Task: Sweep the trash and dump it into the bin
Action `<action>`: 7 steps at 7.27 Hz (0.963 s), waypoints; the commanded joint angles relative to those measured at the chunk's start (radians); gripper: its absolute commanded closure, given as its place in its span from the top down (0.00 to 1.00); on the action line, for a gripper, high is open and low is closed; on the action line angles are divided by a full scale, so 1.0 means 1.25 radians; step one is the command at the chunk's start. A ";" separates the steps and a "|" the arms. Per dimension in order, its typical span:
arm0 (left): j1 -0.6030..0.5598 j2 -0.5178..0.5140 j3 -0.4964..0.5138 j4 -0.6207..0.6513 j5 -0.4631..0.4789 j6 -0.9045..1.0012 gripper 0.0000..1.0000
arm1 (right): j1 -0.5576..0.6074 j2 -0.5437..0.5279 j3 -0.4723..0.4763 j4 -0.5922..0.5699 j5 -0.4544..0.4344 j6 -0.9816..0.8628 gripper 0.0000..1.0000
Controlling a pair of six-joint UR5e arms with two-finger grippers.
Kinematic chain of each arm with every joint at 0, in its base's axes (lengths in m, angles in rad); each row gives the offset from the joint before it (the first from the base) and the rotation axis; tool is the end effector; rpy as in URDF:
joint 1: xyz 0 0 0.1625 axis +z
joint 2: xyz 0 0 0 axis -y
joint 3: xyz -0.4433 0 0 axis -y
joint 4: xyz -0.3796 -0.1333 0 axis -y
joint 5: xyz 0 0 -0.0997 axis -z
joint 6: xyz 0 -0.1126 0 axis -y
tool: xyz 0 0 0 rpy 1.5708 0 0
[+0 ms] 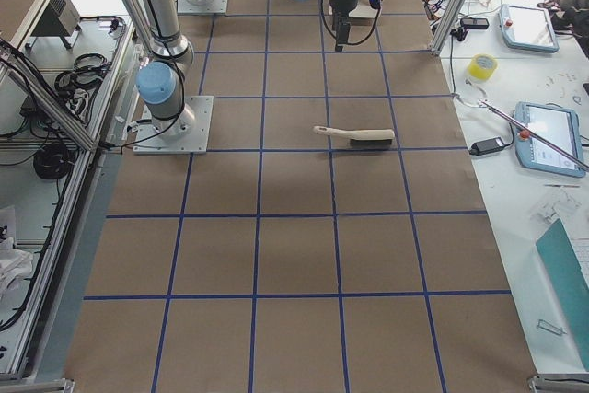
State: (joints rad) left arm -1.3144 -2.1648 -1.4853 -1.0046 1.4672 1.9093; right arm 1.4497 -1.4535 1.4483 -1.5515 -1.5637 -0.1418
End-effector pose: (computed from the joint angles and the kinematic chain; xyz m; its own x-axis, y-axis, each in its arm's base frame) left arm 0.0337 -0.7000 0.2390 0.0812 0.9927 -0.0887 0.9930 -0.0882 -0.0782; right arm 0.0691 -0.5419 0.4907 -0.9997 -0.0206 -0.0090 -0.0207 0.9997 0.0129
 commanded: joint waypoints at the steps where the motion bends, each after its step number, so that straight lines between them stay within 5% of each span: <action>1: -0.010 -0.006 0.000 0.002 0.002 -0.017 0.00 | 0.002 -0.002 0.000 -0.002 0.021 -0.005 0.99; 3: -0.012 -0.006 -0.007 0.002 0.003 -0.031 0.00 | 0.008 -0.003 0.000 0.000 0.034 0.008 0.99; 4: -0.012 -0.006 -0.019 0.005 0.003 -0.045 0.14 | 0.033 -0.002 -0.007 -0.006 0.011 0.015 0.99; 5: -0.012 -0.007 -0.031 0.011 0.003 -0.060 0.96 | 0.060 -0.002 -0.008 -0.004 -0.026 0.052 0.99; 7: -0.014 0.010 -0.032 0.011 0.003 -0.082 1.00 | 0.072 -0.002 0.000 -0.001 -0.017 0.055 0.99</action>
State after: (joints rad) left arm -1.3304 -2.1672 -1.5232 -0.9920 1.4711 1.8197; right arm 1.5285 -1.4564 1.4434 -1.5559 -1.5822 -0.0806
